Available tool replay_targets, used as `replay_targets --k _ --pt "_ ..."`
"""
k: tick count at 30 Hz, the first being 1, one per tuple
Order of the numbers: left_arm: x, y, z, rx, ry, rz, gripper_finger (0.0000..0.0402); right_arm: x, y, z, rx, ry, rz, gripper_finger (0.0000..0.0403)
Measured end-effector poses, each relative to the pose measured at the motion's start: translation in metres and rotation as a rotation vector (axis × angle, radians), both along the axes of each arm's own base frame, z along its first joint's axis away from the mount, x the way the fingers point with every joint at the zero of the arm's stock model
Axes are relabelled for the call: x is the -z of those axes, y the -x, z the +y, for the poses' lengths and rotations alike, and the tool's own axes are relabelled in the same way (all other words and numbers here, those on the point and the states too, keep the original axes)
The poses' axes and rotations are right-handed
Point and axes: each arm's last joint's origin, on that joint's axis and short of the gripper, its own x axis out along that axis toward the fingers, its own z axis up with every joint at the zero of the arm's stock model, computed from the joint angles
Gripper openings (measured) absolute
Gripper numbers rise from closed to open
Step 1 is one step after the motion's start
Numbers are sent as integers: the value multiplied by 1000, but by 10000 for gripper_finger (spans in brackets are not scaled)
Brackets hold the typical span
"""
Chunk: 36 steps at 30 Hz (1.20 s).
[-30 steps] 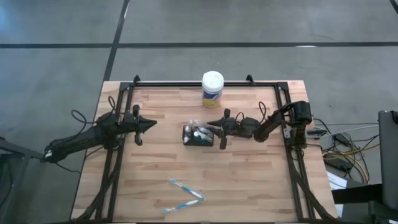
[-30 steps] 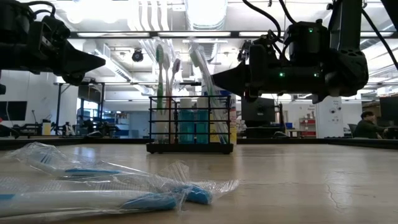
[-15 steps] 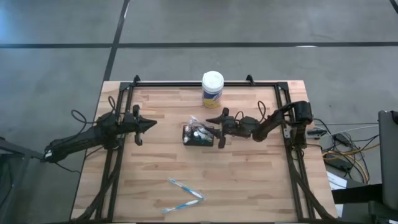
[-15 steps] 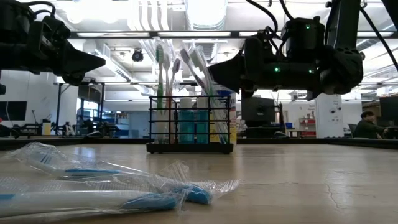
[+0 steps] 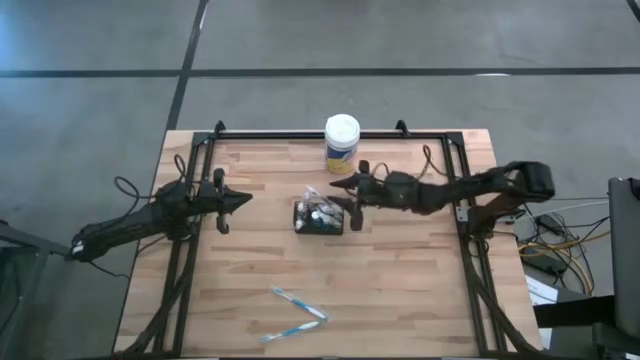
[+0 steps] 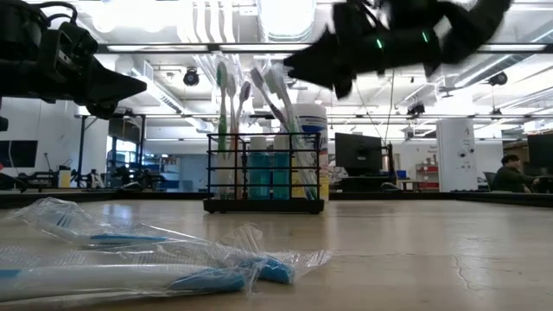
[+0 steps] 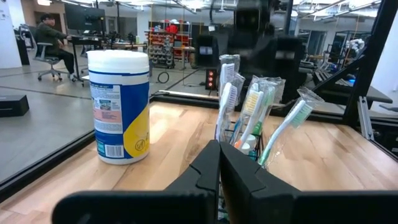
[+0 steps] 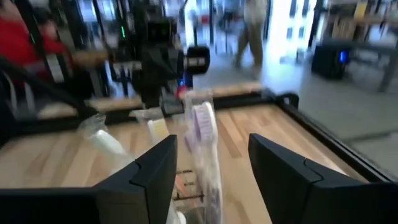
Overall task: Pick & Place toothbrushing station
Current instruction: Put the violet toothbrush into the black wire organizer
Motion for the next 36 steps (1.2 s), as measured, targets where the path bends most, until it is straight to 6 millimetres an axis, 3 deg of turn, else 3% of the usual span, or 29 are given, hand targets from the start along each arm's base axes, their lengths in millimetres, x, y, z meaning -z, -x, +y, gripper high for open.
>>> replay_targets --k 6,10,14,22,32,36 --pt "0 0 0 0 5 -1 14 -62 -23 -2 -12 12 160 216" --pt "0 0 0 1 6 2 14 -85 -39 -5 -9 -17 232 229" --pt "1 0 0 1 8 4 14 -83 -61 -5 -10 -41 343 235" --pt "1 0 0 7 13 7 14 -56 -91 -8 25 -53 488 244" --pt "1 0 0 7 16 11 14 -76 -77 -1 60 -28 443 230" --pt "1 0 0 7 20 11 14 -65 -74 -1 70 -52 476 219"
